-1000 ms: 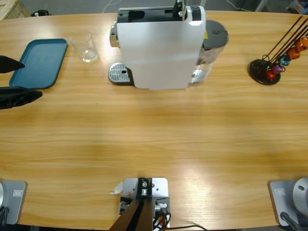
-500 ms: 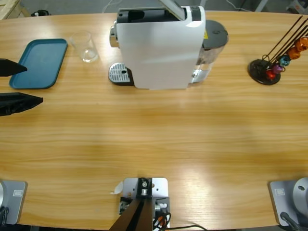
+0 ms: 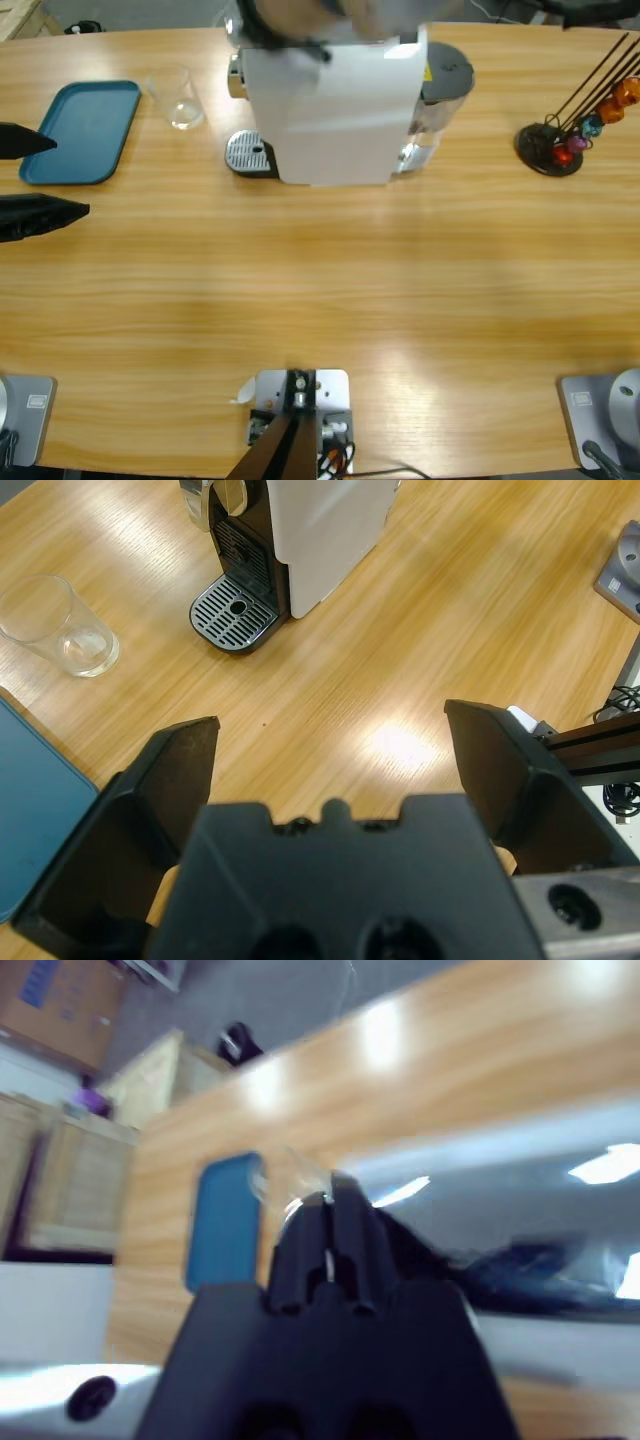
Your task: Pour coffee
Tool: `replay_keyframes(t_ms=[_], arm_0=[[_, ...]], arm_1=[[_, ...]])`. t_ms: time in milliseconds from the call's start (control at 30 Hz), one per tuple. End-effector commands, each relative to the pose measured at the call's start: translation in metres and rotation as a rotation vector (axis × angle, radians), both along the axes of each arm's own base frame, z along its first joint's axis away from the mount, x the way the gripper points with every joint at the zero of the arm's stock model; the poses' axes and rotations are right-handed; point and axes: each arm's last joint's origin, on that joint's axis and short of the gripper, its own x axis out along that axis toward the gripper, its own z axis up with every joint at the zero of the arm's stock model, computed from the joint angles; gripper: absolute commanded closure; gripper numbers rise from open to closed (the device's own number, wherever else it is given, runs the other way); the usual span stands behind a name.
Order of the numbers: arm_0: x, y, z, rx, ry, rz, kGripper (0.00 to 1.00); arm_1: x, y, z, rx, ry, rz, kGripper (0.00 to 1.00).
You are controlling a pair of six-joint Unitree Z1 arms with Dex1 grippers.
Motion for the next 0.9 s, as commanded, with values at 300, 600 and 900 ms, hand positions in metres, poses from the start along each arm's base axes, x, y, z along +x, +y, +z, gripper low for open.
replay_keyframes(t_ms=[300, 600, 900], arm_0=[[0.002, -0.001, -0.003, 0.026, -0.015, 0.028, 0.0], [0.045, 0.009, -0.001, 0.076, -0.099, 0.394, 0.013], [0.116, -0.018, -0.065, 0.186, -0.101, 0.508, 0.0]], arm_1=[[-0.014, 0.004, 0.045, -0.388, -0.265, 0.396, 0.0], [-0.057, -0.075, 0.197, -0.312, -0.552, 0.536, 0.0], [-0.09, -0.159, 0.172, -0.395, -0.455, 0.521, 0.0]])
